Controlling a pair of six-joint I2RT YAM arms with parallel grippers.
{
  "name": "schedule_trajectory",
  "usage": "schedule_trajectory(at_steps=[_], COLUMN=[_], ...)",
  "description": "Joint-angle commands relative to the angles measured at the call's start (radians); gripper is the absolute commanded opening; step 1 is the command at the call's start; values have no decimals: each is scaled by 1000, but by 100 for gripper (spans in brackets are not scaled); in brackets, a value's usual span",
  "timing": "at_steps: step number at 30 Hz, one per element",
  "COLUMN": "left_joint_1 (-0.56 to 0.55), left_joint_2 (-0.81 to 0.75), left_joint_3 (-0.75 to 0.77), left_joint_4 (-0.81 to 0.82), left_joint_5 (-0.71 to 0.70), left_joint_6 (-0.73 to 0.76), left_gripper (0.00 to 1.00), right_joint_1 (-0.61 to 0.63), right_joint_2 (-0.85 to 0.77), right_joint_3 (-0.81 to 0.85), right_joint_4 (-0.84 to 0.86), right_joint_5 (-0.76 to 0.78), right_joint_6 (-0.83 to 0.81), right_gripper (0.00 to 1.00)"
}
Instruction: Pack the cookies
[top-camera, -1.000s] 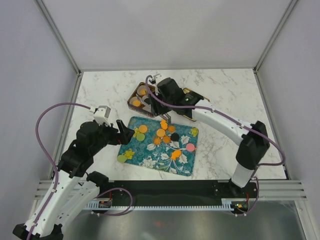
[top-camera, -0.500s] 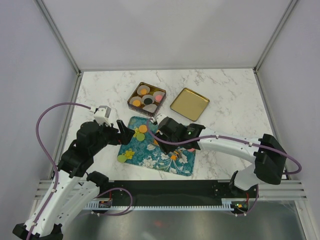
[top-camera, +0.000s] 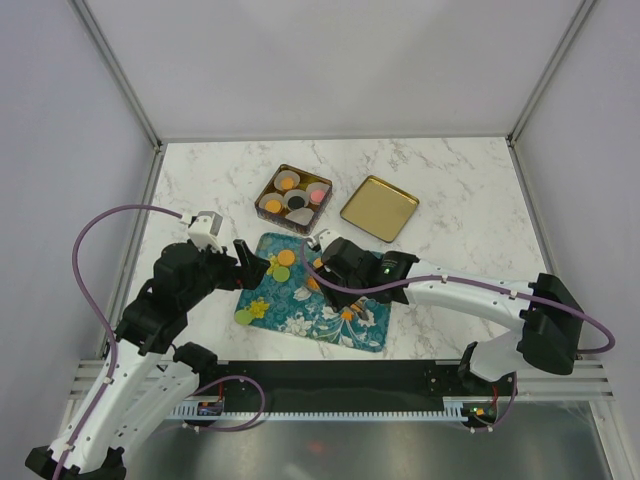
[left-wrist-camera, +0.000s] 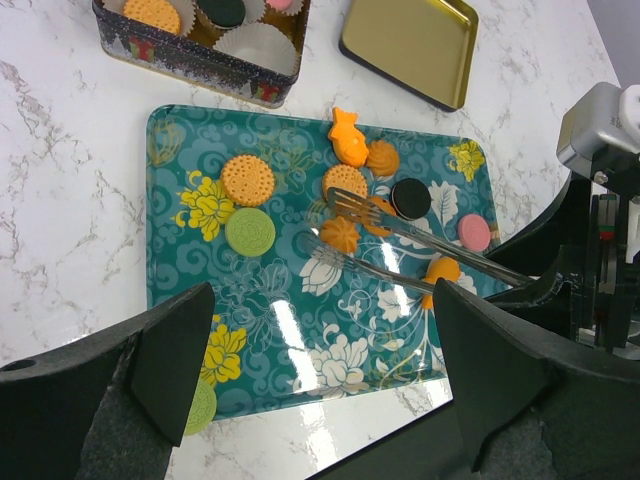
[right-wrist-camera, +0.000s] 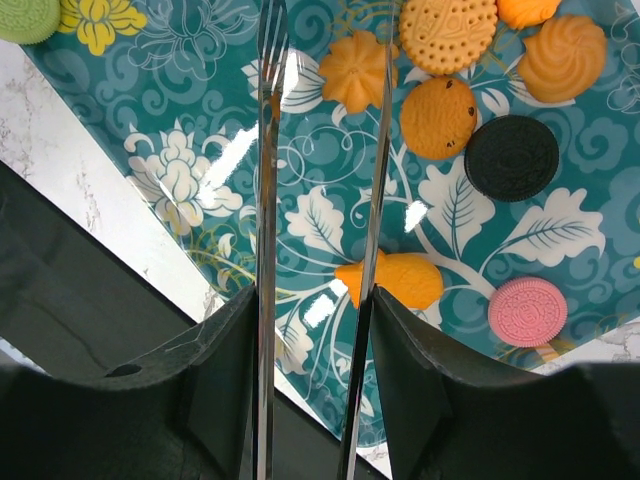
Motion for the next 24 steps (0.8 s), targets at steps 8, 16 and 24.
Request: schedule_trajectory(at_steps=[8,16,24], left_joint_1=[-3,-3,-3], left_joint_2=[5,3,0], left_joint_3=[1,0,0], left_joint_4=[18,18,18], left_joint_5=[-8,-11,-13], left_joint_6=[28,28,28], left_gripper=[98,98,98], right_joint_1=[4,3,3], right_joint_2=[-76,-75,-49], right_joint_3=[-11,-31,-32], right_joint_4=[-50,-56,-56], right_joint_5=[21,-16,-2], right_joint_6=[23,23,21], right_gripper=[54,54,53])
